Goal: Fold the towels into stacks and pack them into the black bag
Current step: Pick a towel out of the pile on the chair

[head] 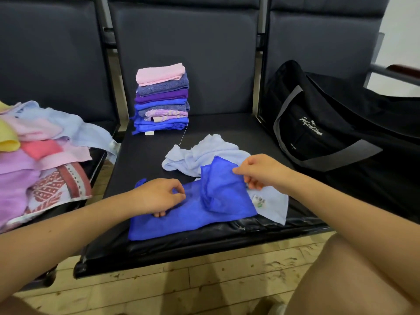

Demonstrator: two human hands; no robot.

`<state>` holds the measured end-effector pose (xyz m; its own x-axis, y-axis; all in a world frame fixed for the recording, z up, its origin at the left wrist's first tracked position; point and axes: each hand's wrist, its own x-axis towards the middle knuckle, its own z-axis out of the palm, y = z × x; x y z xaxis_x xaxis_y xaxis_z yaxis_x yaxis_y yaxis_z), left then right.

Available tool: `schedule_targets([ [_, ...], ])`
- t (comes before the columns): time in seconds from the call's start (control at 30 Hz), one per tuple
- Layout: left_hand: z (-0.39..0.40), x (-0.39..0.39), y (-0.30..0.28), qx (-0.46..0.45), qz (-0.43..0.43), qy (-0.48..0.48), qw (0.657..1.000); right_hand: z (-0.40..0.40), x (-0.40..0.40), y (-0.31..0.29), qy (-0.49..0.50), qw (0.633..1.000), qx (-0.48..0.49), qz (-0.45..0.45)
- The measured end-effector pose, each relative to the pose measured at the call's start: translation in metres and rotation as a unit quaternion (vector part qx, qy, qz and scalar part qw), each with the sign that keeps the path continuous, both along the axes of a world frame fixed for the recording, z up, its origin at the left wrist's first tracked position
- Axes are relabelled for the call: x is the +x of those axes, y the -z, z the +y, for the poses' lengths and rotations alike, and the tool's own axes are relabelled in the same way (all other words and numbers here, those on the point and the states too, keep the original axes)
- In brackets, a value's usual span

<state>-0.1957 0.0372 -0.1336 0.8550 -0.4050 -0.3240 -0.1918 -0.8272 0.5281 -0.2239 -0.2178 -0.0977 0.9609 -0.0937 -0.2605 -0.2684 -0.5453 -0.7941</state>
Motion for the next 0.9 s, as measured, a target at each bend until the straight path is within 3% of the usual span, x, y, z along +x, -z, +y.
schedule_targets([
  [0.07,-0.004,-0.002,-0.001,0.014,-0.013,-0.004,1.000,0.000,-0.003,0.003,-0.010,0.999,-0.017,0.043],
  [0.17,-0.013,-0.001,-0.002,-0.070,-0.010,-0.051,0.996,0.002,-0.003,0.008,-0.031,0.996,-0.046,0.069],
  [0.27,-0.030,0.001,-0.008,-0.192,0.073,-0.118,0.972,0.004,-0.001,0.012,-0.036,0.999,-0.008,0.031],
  [0.4,-0.051,0.002,-0.009,-0.268,0.169,-0.173,0.933,0.005,0.002,0.011,-0.043,0.998,0.040,-0.012],
  [0.63,-0.070,0.006,-0.001,-0.324,0.123,-0.221,0.912,-0.001,0.003,0.017,-0.028,0.999,0.047,0.004],
  [0.83,-0.067,0.005,-0.006,-0.452,0.089,-0.291,0.839,-0.001,-0.003,0.019,-0.031,0.994,0.099,0.043],
  [0.9,-0.061,0.005,-0.005,-0.422,0.055,-0.298,0.854,0.004,-0.005,0.018,-0.042,0.995,0.072,0.058],
])
